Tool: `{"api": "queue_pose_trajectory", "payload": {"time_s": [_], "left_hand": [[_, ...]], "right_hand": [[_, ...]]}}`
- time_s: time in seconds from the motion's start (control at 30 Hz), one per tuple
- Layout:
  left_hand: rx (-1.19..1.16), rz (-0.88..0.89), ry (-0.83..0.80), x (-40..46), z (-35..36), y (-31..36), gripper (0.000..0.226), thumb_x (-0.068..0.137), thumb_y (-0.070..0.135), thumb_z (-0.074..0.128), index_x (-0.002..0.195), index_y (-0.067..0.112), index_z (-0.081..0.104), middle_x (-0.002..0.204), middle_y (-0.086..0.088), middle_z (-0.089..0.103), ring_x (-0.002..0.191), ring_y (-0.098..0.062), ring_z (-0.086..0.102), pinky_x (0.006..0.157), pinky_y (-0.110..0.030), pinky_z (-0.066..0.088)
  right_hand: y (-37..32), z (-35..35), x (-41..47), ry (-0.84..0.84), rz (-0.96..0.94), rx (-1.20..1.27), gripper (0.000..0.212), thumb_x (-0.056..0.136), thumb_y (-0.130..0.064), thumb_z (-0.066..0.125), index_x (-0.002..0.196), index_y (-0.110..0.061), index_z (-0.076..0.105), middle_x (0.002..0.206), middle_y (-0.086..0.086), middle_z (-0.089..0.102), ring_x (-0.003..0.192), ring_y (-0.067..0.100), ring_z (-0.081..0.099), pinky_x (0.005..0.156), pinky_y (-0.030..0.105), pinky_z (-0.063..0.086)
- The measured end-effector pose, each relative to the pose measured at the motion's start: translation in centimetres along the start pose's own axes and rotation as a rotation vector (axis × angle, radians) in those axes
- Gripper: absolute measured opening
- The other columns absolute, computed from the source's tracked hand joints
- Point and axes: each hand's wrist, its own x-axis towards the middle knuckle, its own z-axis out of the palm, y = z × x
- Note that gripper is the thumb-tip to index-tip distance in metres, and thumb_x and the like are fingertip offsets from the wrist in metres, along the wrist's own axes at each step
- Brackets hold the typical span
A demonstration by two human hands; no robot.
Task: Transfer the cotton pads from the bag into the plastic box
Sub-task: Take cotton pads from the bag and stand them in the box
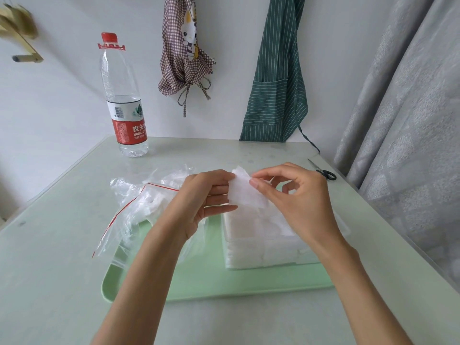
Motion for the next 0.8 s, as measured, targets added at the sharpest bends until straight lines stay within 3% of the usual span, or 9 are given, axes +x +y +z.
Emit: {"api": "queue_pose_trajectory", "payload": {"time_s": [0.1,0.33,0.47,0.57,0.67,0.73,0.8], "left_hand": [[0.052,0.001,-0.026,0.0,-0.1,0.0,0.015,0.085,0.012,0.056,0.082,0.007,0.070,0.076,-0.008,0.073,0.064,-0.017,0.069,0.060,-0.025,0.058],[0.200,-0.007,0.003,0.1,0.2,-0.2,0.015,0.078,0.023,0.068,0.084,0.010,0.074,0.075,-0.005,0.072,0.065,-0.017,0.068,0.063,-0.025,0.056],[0.186,-0.012,0.064,0.2,0.1,-0.4,0.008,0.079,0.017,0.068,0.079,0.010,0.072,0.065,-0.001,0.071,0.056,-0.013,0.067,0.059,-0.023,0.054],[0.100,-0.022,0.064,0.1,0.4,-0.5,0.007,0.080,0.014,0.066,0.078,0.009,0.070,0.063,0.000,0.070,0.053,-0.012,0.066,0.053,-0.020,0.053],[0.038,-0.001,0.095,0.1,0.7,-0.6,0.008,0.079,0.014,0.064,0.077,0.009,0.069,0.062,0.000,0.069,0.054,-0.013,0.066,0.055,-0.021,0.053],[0.017,0.004,0.098,0.1,0.9,-0.7,0.008,0.079,0.014,0.064,0.078,0.008,0.070,0.064,-0.002,0.070,0.055,-0.013,0.066,0.057,-0.022,0.055],[0.027,0.006,0.086,0.2,1.1,-0.8,0.008,0.080,0.014,0.065,0.080,0.008,0.070,0.066,-0.003,0.071,0.057,-0.014,0.067,0.060,-0.024,0.057]], "right_hand": [[0.2,-0.3,0.0,-0.028,-0.025,-0.058,0.014,0.069,-0.022,0.082,0.078,-0.029,0.074,0.073,-0.009,0.067,0.063,0.007,0.057,0.056,0.010,0.033],[0.8,-0.5,-0.4,-0.122,-0.097,-0.211,0.004,0.078,-0.025,0.075,0.080,-0.022,0.076,0.071,-0.015,0.063,0.066,0.006,0.053,0.060,0.009,0.032],[0.7,-0.5,-0.9,-0.103,-0.212,-0.386,0.011,0.084,-0.031,0.067,0.088,-0.026,0.076,0.075,-0.015,0.064,0.071,0.008,0.056,0.058,0.020,0.038],[0.5,-0.7,-1.1,0.033,-0.409,-0.526,0.011,0.086,-0.028,0.067,0.089,-0.026,0.077,0.084,-0.010,0.069,0.070,0.015,0.056,0.057,0.030,0.045],[0.5,-1.2,-1.4,0.122,-0.580,-0.607,0.009,0.086,-0.023,0.070,0.081,-0.022,0.078,0.084,-0.003,0.068,0.070,0.017,0.052,0.061,0.019,0.037],[0.7,-1.8,-1.7,0.064,-0.635,-0.643,0.009,0.085,-0.024,0.071,0.079,-0.023,0.078,0.083,0.000,0.065,0.071,0.018,0.050,0.064,0.016,0.029],[1.0,-2.4,-2.2,-0.045,-0.628,-0.630,0.012,0.085,-0.029,0.070,0.078,-0.023,0.077,0.082,-0.001,0.062,0.070,0.019,0.051,0.061,0.019,0.033]]}}
